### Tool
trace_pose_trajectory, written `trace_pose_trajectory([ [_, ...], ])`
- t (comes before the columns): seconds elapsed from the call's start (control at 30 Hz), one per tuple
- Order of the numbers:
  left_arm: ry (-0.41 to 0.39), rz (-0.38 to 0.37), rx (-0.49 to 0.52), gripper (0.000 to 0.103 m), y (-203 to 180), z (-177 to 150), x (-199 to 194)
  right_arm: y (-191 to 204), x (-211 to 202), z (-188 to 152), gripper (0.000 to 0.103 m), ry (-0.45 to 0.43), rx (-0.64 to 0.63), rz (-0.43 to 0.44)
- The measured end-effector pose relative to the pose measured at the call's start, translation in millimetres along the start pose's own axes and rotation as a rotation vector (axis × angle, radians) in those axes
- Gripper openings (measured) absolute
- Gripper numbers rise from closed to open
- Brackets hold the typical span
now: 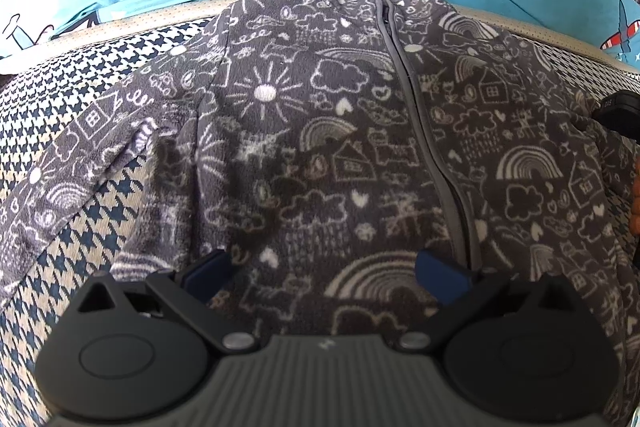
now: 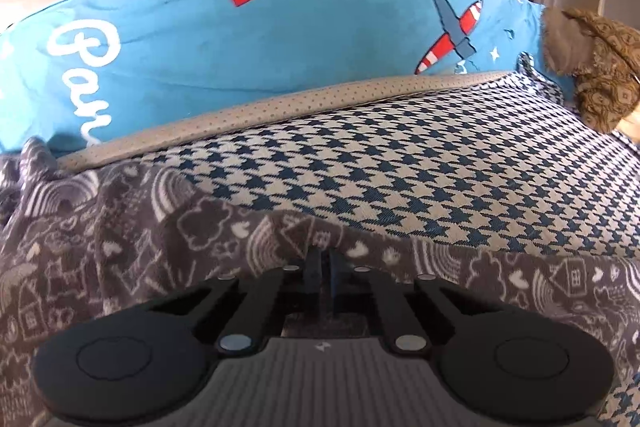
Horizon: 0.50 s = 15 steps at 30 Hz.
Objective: Fold clothes
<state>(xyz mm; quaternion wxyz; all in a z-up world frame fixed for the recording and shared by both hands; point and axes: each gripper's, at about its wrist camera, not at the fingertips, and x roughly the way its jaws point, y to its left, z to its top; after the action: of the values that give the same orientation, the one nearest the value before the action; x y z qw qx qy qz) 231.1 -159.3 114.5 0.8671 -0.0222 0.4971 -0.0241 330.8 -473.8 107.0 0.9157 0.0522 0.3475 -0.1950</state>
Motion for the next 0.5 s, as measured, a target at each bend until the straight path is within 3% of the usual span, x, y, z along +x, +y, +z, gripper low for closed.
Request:
trace_pose_trajectory([
  [0.17, -0.028, 0.006, -0.010, 0.103, 4, 3, -4, -5, 5, 7, 0.001, -0.002, 0.067, -0.034],
  [0.3, -0.050, 0.006, -0.035, 0.103, 9, 6, -9, -9, 5, 9, 0.000, -0.022, 0.097, -0.122],
  [0.5, -0.099, 0.045, -0.097, 0.103, 25, 16, -17, -20, -10, 19, 0.000, -0.026, 0.170, -0.066],
])
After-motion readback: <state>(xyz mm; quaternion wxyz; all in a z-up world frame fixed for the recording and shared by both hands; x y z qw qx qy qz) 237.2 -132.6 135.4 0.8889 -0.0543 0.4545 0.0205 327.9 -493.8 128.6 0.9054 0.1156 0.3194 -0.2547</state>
